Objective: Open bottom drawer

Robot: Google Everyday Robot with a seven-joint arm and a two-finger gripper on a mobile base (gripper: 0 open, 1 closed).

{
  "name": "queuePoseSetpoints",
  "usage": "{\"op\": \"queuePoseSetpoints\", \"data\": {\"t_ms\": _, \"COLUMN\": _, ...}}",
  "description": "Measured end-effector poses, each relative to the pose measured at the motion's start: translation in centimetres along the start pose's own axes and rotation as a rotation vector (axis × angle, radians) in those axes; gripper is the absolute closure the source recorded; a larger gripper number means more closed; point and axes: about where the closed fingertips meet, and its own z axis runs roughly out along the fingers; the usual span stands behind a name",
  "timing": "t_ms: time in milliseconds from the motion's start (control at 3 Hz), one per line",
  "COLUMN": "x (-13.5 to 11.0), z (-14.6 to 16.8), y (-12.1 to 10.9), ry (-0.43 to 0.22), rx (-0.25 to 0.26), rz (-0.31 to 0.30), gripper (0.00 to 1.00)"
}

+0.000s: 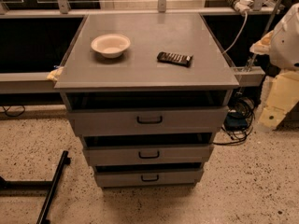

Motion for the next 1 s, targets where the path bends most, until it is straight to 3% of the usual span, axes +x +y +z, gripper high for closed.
{"op": "queuePoseSetpoints", "data": {"t_ms": 333, "x": 0.0, "z": 0.0, "y": 0.0, "ry": 0.000, "rx": 0.000, "rz": 0.000, "gripper": 0.00}}
{"op": "queuePoseSetpoints", "data": {"t_ms": 667, "x": 0.2, "z": 0.6, "y": 0.1, "ry": -0.016, "rx": 0.012, "rz": 0.010, "gripper": 0.19}}
{"op": "queuePoseSetpoints", "data": {"t_ms": 1000, "x": 0.9, "z": 4.2, "y": 1.6, "ry": -0.070, "rx": -0.006, "rz": 0.013, "gripper": 0.42}}
